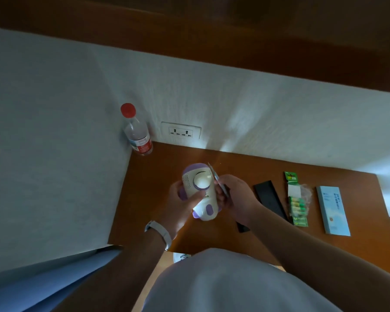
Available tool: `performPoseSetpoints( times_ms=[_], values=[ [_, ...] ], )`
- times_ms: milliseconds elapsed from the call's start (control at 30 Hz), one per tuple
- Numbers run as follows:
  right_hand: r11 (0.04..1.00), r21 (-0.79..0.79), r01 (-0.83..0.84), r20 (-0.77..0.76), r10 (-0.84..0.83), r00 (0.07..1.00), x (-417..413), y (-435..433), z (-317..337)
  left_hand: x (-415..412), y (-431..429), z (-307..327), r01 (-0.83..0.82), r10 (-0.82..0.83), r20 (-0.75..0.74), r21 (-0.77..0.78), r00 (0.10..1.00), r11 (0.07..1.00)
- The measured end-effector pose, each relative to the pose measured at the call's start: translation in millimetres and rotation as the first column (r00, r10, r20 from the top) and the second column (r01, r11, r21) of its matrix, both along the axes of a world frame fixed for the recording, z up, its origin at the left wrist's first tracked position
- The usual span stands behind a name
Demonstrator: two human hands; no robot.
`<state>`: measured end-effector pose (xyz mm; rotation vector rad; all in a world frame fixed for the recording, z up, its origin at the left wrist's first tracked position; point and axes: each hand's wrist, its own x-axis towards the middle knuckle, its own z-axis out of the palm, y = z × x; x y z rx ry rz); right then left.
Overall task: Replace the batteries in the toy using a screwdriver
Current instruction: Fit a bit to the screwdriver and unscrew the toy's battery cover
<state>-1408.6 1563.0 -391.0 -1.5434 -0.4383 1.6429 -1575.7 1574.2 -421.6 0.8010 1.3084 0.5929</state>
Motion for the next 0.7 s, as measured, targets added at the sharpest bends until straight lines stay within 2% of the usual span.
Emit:
performPoseSetpoints(
  times_ms=[400, 700],
  values=[
    [0.999, 0.024, -0.041, -0.034, 0.041, 0.999, 6.0, 1.4, -7.6, 1.3, -0.1, -10.1, -0.042, 0.044, 0.080, -0.025, 0.996, 0.999],
    [0.996, 0.071, -0.046, -0.026, 0.048, 0.998, 1.9, -9.4, 8.7, -3.6, -4.1, -10.2, 0.032, -0.029, 0.147, -0.019, 0.989, 0.999]
  ],
)
